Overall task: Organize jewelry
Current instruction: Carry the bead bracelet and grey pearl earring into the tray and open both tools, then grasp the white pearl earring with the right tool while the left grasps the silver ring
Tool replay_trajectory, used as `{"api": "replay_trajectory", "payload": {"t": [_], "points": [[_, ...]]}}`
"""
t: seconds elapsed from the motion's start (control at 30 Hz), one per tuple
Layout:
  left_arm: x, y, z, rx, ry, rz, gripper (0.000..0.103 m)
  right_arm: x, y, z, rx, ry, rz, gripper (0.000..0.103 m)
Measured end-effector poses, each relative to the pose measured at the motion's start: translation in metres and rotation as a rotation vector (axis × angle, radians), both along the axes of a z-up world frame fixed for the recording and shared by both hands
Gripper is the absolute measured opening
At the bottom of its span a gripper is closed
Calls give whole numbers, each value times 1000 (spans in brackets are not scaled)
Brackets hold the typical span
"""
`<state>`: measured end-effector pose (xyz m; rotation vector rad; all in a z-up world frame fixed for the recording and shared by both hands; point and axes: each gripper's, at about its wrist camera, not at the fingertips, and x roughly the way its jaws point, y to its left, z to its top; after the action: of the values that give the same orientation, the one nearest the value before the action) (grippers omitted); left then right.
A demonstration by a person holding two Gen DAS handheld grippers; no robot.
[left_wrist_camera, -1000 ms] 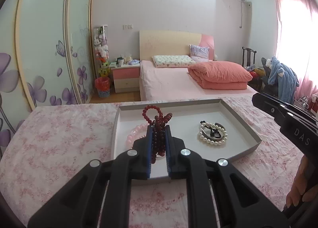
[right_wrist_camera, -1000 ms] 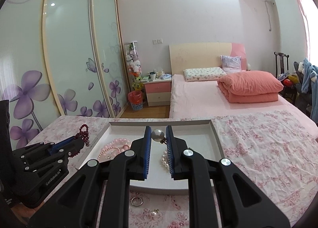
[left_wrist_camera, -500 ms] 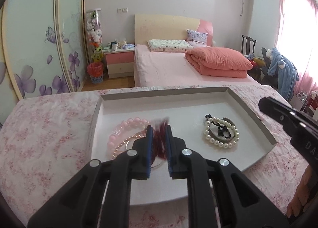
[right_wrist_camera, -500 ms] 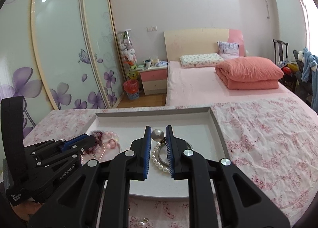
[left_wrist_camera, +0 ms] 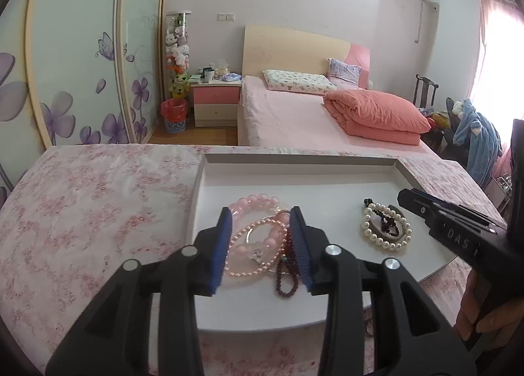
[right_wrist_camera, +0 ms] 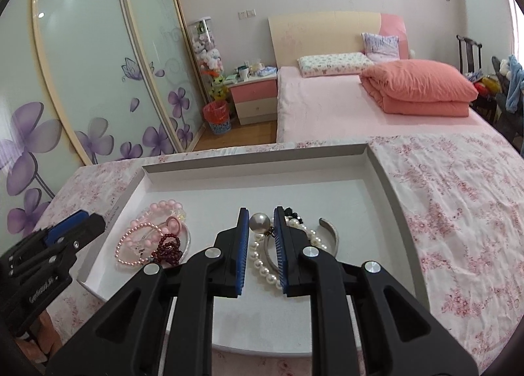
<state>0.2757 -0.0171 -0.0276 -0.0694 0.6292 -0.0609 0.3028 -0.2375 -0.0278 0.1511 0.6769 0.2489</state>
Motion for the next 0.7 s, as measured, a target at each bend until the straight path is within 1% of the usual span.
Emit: {"api": "replay_trajectory", "payload": {"t": [0.03,0.07,0.13,0.3,0.4,0.5,0.6,0.67,0.7], "points": [[-3,2,1,2,-5,4,42,-1,-1,1,13,2,-2,33],[-5,3,3,4,-10,8,44,-3,-3,2,19,-1,-6,42],[-11,6,6,7,-19,16,46,-10,-8,4,21,-15,-17,42],[-22,11,11,2,-26,26,48,-25,-18,8,33,-9,-16,42],[-34,16,14,1,-34,27,51,-35,-21,11,27,-9,-5,42],[-45,19,17,-2,-39,28,54,-52,-22,10,13,6,31,42],[-58,25,16,3,-33,32,59,-66,-18,5,-10,33,79,38],[-65,28,13,7,-21,37,67,-78,-13,-4,-37,65,122,33],[-70,31,11,10,-12,44,68,-84,-11,-9,-46,83,142,32]]}}
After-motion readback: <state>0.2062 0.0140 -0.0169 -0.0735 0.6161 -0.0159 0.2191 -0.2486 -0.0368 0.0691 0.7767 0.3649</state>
